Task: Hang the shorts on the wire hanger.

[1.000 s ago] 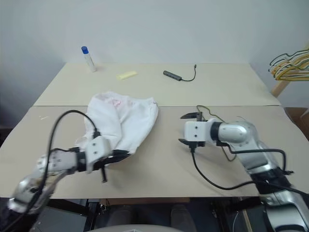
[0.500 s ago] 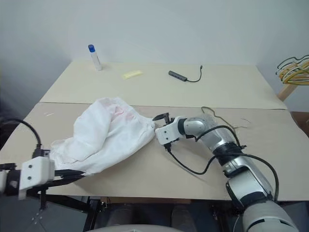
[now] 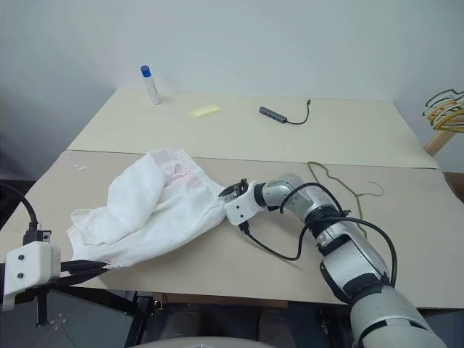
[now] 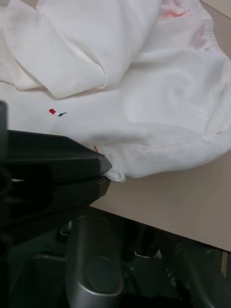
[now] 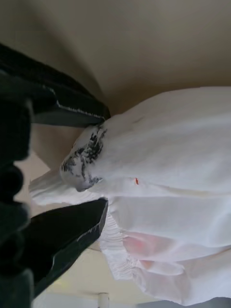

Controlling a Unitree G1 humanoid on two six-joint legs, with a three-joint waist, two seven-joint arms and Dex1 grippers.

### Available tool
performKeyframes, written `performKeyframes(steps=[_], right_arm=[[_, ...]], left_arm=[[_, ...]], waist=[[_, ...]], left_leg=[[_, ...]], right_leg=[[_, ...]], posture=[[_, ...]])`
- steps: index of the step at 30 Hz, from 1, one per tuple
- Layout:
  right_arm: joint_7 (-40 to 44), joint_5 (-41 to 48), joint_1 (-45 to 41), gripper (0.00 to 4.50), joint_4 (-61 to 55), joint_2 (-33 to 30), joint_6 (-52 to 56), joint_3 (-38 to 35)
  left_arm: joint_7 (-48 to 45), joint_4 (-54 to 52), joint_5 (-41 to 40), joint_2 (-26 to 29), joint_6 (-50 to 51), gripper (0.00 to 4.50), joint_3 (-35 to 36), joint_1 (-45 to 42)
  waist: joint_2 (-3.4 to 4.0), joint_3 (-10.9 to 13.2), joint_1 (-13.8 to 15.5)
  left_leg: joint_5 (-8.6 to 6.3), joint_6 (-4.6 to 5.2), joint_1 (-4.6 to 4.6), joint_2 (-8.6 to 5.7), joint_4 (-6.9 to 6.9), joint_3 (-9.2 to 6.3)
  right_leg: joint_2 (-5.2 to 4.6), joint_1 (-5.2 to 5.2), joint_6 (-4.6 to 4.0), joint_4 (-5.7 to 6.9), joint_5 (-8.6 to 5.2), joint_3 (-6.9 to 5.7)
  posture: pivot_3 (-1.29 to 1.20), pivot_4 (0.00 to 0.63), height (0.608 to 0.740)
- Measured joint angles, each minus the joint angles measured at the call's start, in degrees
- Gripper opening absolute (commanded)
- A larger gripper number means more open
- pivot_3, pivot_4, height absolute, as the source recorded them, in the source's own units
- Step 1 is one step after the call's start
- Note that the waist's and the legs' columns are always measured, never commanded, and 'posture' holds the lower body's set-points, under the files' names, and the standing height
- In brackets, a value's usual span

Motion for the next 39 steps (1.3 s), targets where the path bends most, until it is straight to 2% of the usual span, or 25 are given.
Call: performKeyframes(steps=[3, 6, 8, 11, 13, 17, 22, 29, 34, 35, 37, 39], right_arm=[[-0.83, -1.33, -0.01, 0.83, 1.08, 0.0, 0.05, 0.11], [-1.78, -2.86, -0.02, 0.03, 1.85, -0.07, 0.8, 0.15], [-2.29, -3.4, -0.04, 0.03, 1.8, -0.35, 1.81, 0.14], [-3.03, -4.27, 0.25, 0.03, 0.4, -1.94, 4.68, -0.04], [-2.48, -4.47, 2.57, 0.03, -5.5, -6.21, 8.0, -0.78], [3.24, -1.32, 11.7, 0.03, -22.63, -15.22, 14.94, -5.15], [11.99, 5.58, 25.18, 0.03, -45.38, -25.12, 27.0, -12.19], [23.39, 16.55, 41.99, 0.03, -70.96, -34.46, 43.3, -18.14], [27.21, 25.54, 42.68, 0.03, -75.55, -34.88, 52.0, -20.68], [26.97, 26.46, 40.25, 0.03, -73.86, -32.44, 54.43, -20.61], [24.57, 27.45, 32.22, 0.03, -69.04, -25.75, 59.11, -20.15], [22.67, 27.74, 26.94, 0.03, -66.48, -22.85, 61.89, -20.13]], left_arm=[[0.16, 0.09, 0.51, 0.01, -0.02, 0.0, -0.01, 0.0], [1.08, 1.33, 2.37, 0.67, -0.73, 0.0, -1.17, -1.45], [2.03, 3.03, 4.38, 1.46, -1.78, 0.0, -3.5, -3.14], [4.79, 8.61, 10.82, 3.82, -5.78, 0.0, -11.02, -7.75], [7.55, 15.27, 17.63, 6.15, -12.52, 0.0, -19.56, -14.15], [10.23, 21.23, 20.72, 6.22, -18.2, 0.0, -28.29, -24.64], [11.5, 24.01, 20.74, 5.91, -21.6, 0.0, -32.65, -30.41], [11.92, 27.21, 21.29, 6.89, -25.14, 0.0, -34.28, -31.26], [6.38, 26.81, 16.03, 9.6, -22.02, 0.0, -34.91, -31.53], [6.66, 28.06, 16.13, 7.99, -20.62, 0.0, -36.4, -35.67], [9.78, 32.29, 17.42, 1.28, -18.15, 0.0, -39.57, -46.8], [12.73, 35.27, 19.04, -2.23, -17.24, 0.0, -41.88, -53.45]], waist=[[0.0, 0.0, 0.03], [0.01, 0.01, 0.01], [0.04, 0.02, 0.1], [0.05, 0.03, 0.21], [0.07, 0.04, 0.42], [0.06, 0.04, 0.47], [0.04, 0.02, -1.08], [0.05, 0.02, -2.01], [-0.02, 0.01, -2.6], [-0.04, 0.04, -2.57], [-0.06, 0.08, -2.13], [-0.13, 0.05, -1.94]], left_leg=[[0.0, 0.0, 0.0, 0.0, 0.0, 0.0], [0.0, 0.0, 0.04, -0.01, 0.0, 0.0], [0.0, 0.0, 0.06, -0.01, 0.0, 0.0], [0.0, 0.0, 0.06, -0.02, 0.0, 0.02], [0.0, 0.0, -0.01, -0.03, 0.0, 0.01], [0.0, 0.0, -0.4, -0.02, 0.05, -0.01], [0.0, 0.0, -0.79, -0.02, 0.14, 0.04], [0.01, 0.01, -0.67, 0.0, 0.16, 0.05], [0.01, 0.01, -0.55, 0.03, 0.17, 0.05], [0.01, 0.0, -0.48, 0.01, 0.21, 0.03], [0.2, 0.1, -0.3, -0.08, 0.21, -0.09], [0.23, 0.12, -0.25, -0.08, 0.2, -0.2]], right_leg=[[0.0, 0.0, -0.01, 0.01, -0.01, 0.0], [0.01, 0.0, -0.02, 0.03, -0.01, 0.0], [0.01, 0.02, -0.03, 0.04, -0.02, 0.0], [0.01, 0.01, -0.03, 0.05, -0.01, 0.01], [0.0, -0.02, -0.02, 0.0, -0.01, -0.01], [0.0, -0.27, -0.01, 0.0, -0.01, -0.04], [0.03, -0.88, -0.02, 0.41, -0.02, 0.09], [0.07, -0.84, -0.04, 0.54, -0.09, 0.09], [0.08, -0.77, -0.02, 0.57, -0.1, 0.06], [0.12, -0.71, -0.01, 0.6, -0.11, 0.06], [0.15, -0.46, 0.07, 0.53, -0.06, 0.04], [0.22, -0.34, 0.02, 0.44, 0.05, 0.04]], posture=[[0.23, 0.0, 0.74], [0.2, 0.0, 0.74], [0.18, 0.0, 0.74], [0.14, 0.0, 0.74], [0.11, 0.0, 0.74], [0.07, 0.0, 0.74], [0.04, 0.0, 0.74], [0.03, 0.0, 0.74], [0.04, 0.0, 0.74], [0.04, 0.0, 0.74], [0.03, 0.0, 0.74], [0.02, 0.0, 0.74]])
